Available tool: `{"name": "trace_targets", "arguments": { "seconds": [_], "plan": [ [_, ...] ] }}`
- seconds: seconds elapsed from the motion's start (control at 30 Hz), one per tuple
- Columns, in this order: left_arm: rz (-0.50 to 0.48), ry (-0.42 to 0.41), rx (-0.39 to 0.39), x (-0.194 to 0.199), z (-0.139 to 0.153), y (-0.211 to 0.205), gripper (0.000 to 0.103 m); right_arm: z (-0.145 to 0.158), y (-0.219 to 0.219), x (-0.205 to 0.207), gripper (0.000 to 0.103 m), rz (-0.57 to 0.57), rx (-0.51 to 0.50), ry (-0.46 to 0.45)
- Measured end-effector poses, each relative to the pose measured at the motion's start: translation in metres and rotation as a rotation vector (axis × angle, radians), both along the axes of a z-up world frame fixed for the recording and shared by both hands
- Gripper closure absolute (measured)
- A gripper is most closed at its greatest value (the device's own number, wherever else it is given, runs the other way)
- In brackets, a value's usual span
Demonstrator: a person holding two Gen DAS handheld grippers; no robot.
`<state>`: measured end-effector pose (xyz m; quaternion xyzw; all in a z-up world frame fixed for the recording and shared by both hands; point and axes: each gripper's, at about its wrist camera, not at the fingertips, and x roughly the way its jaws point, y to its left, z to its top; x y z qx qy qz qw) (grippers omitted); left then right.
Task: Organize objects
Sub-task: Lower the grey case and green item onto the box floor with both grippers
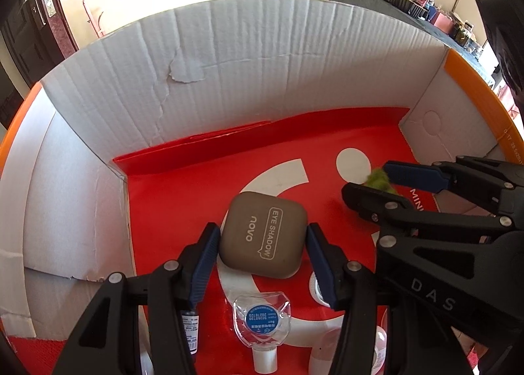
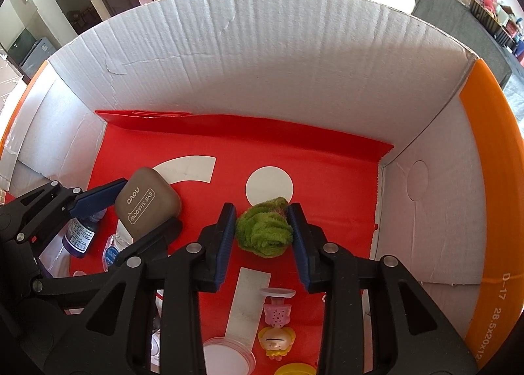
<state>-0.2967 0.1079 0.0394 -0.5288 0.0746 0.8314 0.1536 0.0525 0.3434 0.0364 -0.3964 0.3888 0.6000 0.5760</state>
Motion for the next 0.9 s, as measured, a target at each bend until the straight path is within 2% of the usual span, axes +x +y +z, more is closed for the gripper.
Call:
{"name": "trace_targets", "arguments": {
  "seconds": [0.07,0.1,0.73,0.8,0.9],
  "plan": [
    [0.002,-0.001,0.008,0.001,0.001,-0.002,0.046,0.001,0.0,-0.001,0.054,-0.014,0.002,-0.027],
    [0.003,-0.001,0.011,0.001,0.001,-0.002,0.046,-0.002,0.004,-0.009,0.053,-0.018,0.004,-0.029],
    [0.019,0.021,0.045,-0.006,0.015,-0.01,0.039,0.013,-0.015,-0.031,0.051,-0.013,0.026,-0.026],
    [0.021,0.026,0.051,-0.009,0.014,-0.003,0.038,0.007,0.001,-0.017,0.05,-0.011,0.03,-0.025],
    [0.023,0.036,0.059,-0.006,0.017,-0.005,0.038,0.009,-0.001,-0.014,0.049,-0.009,0.042,-0.029]
  ]
}}
